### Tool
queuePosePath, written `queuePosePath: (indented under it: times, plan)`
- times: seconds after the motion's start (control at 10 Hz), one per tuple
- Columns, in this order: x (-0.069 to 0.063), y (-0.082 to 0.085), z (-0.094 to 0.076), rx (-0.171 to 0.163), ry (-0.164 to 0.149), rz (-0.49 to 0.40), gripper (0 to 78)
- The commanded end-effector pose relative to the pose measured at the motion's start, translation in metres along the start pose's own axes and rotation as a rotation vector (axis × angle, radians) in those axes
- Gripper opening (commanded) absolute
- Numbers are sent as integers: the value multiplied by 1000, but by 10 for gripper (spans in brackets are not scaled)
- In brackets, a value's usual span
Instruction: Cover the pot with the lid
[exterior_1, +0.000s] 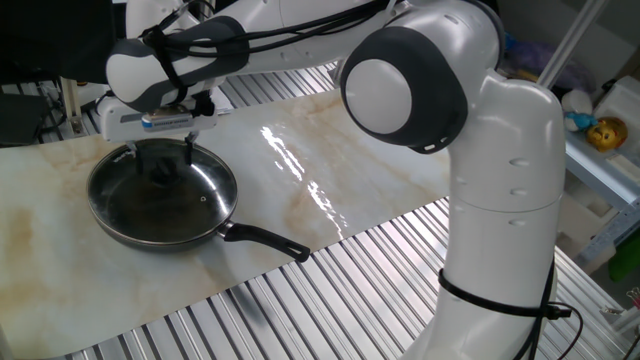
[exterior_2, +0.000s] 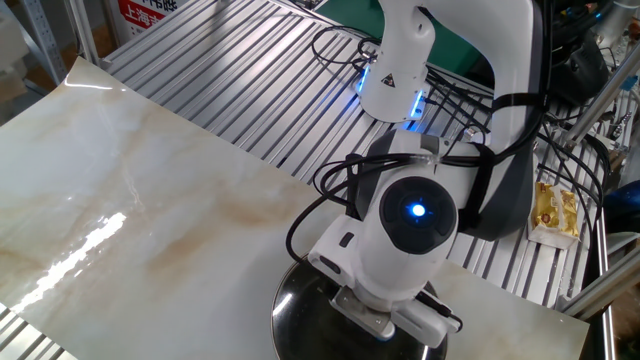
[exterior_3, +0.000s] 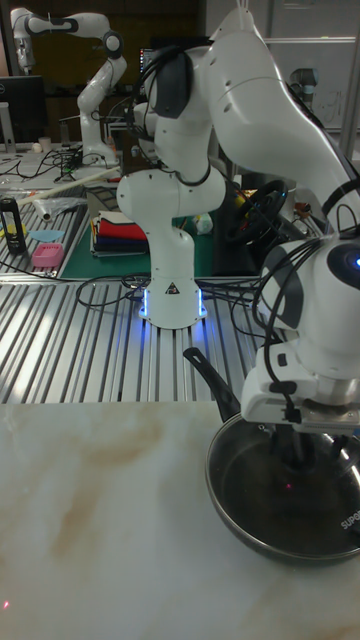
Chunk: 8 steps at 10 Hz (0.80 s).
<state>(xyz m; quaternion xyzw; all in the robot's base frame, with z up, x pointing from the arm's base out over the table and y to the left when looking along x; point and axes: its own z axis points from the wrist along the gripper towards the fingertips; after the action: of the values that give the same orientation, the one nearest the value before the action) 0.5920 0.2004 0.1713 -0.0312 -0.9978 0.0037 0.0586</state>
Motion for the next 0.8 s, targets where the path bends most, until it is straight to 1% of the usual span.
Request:
queuePosePath:
  times: [0.1,0.3,0.4,0.6,0.7,0.8]
  plan:
    - [3,-5,-22,-55,-4,-10,774]
    - [3,-5,-23,-54,-4,-16,774]
    - [4,-6,-26,-53,-4,-22,774]
    - [8,-11,-40,-42,3,-29,774]
    - [10,-15,-50,-28,4,-36,774]
    - [11,-23,-59,-25,9,-43,774]
